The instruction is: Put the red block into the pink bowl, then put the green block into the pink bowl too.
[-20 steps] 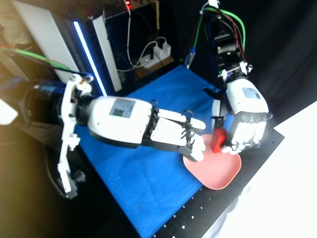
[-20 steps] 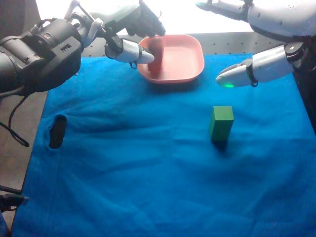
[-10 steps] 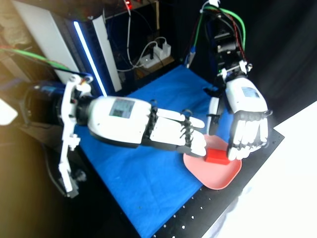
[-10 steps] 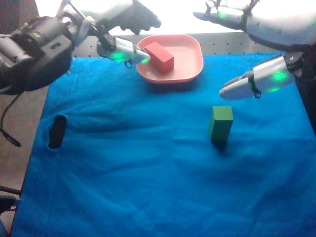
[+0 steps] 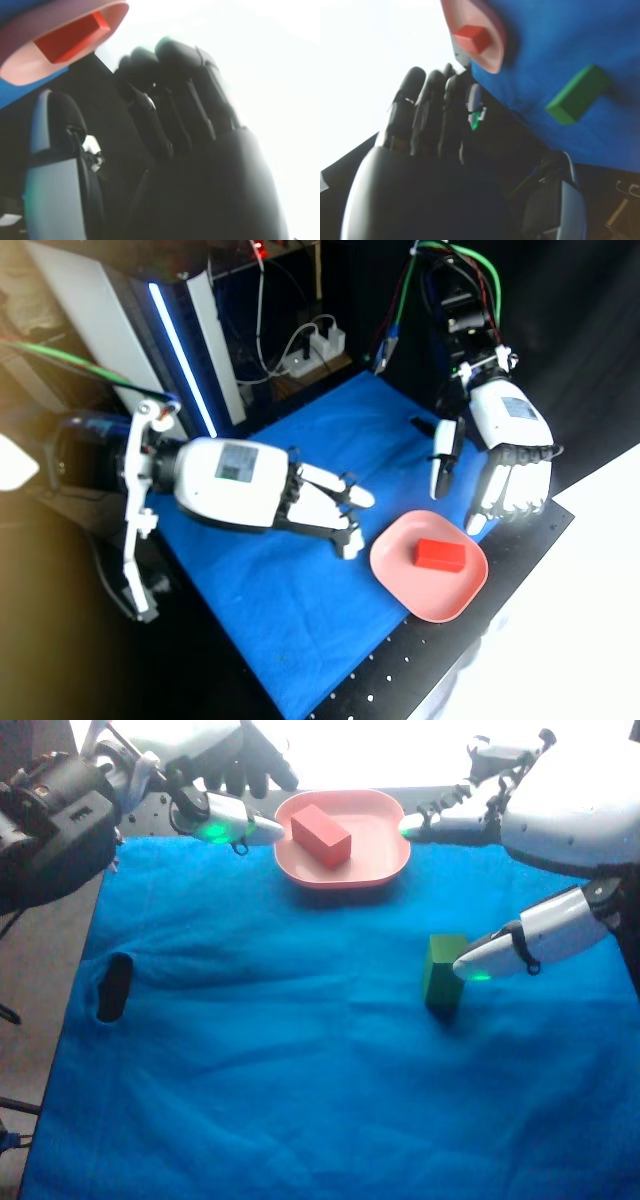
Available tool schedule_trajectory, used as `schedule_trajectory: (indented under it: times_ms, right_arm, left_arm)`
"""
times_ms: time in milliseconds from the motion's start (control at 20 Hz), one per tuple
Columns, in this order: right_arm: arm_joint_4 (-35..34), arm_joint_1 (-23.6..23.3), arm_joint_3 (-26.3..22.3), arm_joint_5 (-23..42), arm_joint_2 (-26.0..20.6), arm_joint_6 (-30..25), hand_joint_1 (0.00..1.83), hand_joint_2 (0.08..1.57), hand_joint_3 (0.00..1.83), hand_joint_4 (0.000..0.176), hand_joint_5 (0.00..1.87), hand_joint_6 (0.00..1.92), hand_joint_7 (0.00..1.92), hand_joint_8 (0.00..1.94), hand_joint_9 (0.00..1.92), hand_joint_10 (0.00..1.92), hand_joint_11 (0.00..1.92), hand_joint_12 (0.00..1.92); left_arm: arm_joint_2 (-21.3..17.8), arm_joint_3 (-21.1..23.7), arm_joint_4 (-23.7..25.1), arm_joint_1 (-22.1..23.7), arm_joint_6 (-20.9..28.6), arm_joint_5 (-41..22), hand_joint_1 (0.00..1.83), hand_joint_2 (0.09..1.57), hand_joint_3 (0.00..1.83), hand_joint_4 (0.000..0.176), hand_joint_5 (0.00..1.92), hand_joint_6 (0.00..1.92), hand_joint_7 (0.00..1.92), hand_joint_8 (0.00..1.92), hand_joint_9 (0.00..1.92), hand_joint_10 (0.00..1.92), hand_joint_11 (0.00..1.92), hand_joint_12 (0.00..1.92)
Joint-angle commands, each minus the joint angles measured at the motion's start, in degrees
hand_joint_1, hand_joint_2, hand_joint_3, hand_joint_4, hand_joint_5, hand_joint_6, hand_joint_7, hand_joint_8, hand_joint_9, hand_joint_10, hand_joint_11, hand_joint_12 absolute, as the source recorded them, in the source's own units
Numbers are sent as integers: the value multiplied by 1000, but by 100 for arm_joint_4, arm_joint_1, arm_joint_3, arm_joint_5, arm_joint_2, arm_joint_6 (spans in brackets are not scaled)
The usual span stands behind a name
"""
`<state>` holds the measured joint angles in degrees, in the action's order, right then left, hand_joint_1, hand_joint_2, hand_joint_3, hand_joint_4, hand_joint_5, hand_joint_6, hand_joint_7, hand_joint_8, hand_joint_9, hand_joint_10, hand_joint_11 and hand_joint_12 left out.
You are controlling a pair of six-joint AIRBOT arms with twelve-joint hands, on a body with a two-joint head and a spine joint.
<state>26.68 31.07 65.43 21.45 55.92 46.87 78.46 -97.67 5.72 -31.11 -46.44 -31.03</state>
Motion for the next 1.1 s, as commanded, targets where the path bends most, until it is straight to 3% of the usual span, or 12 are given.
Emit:
schedule_trajectory:
  times_ms: [0, 50, 100, 200, 300, 450, 500, 700, 800, 900, 1000, 1050]
  right_arm:
    - [-104, 0, -39, 595, 24, -12, 127, 856, 0, 0, 409, 13, 693, 19, 682, 59, 83, 1308]
    - [-104, 71, -43, 594, 56, -13, 153, 840, 0, 0, 439, 13, 732, 21, 711, 58, 137, 1273]
    - [-104, 127, -45, 593, 81, -14, 223, 823, 0, 0, 464, 13, 732, 13, 722, 58, 136, 1305]
    - [-105, 201, -49, 593, 133, -26, 352, 802, 0, 0, 536, 28, 732, 8, 743, 68, 108, 1340]
    - [-105, 267, -55, 593, 188, -53, 374, 799, 0, 0, 604, 47, 796, 30, 806, 101, 228, 1416]
    - [-107, 304, -51, 591, 246, -54, 447, 771, 0, 0, 663, 36, 819, 17, 799, 129, 231, 1316]
    - [-111, 313, -48, 591, 258, -54, 462, 768, 0, 0, 674, 31, 821, 13, 796, 134, 215, 1338]
    - [-157, 344, -24, 595, 304, -54, 456, 812, 1, 0, 816, 52, 981, 47, 884, 261, 343, 1289]
    - [-157, 344, 23, 599, 383, -54, 589, 848, 4, 0, 958, 47, 1078, 363, 811, 842, 422, 1432]
    - [-157, 344, 47, 601, 414, -54, 768, 931, 3, 0, 1078, 70, 1105, 594, 857, 1096, 576, 1506]
    - [-159, 344, 50, 601, 402, -54, 1097, 1066, 2, 0, 1068, 827, 1121, 933, 986, 1313, 838, 1583]
    - [-161, 344, 51, 601, 396, -54, 1159, 1060, 0, 0, 1089, 821, 1103, 1172, 1013, 1527, 932, 1768]
  left_arm:
    - [-45, 15, -136, 0, 25, -649, 1009, 995, 0, 0, 988, 10, 867, 1042, 858, 1440, 810, 1786]
    - [-57, 18, -165, -18, 25, -657, 1020, 995, 0, 0, 998, 12, 895, 1037, 880, 1450, 834, 1815]
    - [-58, 19, -187, -31, 25, -670, 1058, 1051, 0, 71, 1054, 662, 944, 1039, 965, 1410, 912, 1777]
    - [-75, 47, -199, -45, 25, -696, 1034, 1110, 1, 117, 963, 996, 911, 1168, 963, 1485, 926, 1826]
    - [-162, 141, -199, -50, 25, -756, 1025, 1138, 1, 93, 911, 1087, 874, 1146, 907, 1474, 848, 1840]
    - [-435, 380, -202, -50, 24, -956, 949, 1187, 3, 164, 814, 1231, 832, 1207, 876, 1510, 759, 1824]
    - [-522, 460, -212, -50, 23, -1034, 947, 1201, 3, 145, 791, 1267, 798, 1193, 839, 1501, 722, 1826]
    - [-800, 735, -377, -101, -43, -1484, 936, 1193, 0, 176, 800, 1252, 735, 884, 673, 1331, 539, 1703]
    - [-956, 886, -599, -215, -116, -1820, 918, 1212, 0, 176, 769, 1300, 733, 838, 661, 1162, 484, 1647]
    - [-1044, 980, -737, -316, -150, -2060, 936, 1208, 0, 151, 779, 1286, 781, 748, 712, 1090, 516, 1601]
    - [-1125, 1081, -824, -421, -162, -2290, 938, 1220, 0, 128, 762, 1313, 814, 708, 774, 1120, 635, 1589]
    - [-1174, 1143, -841, -469, -184, -2380, 868, 1155, 0, 0, 650, 708, 747, 569, 684, 910, 580, 1476]
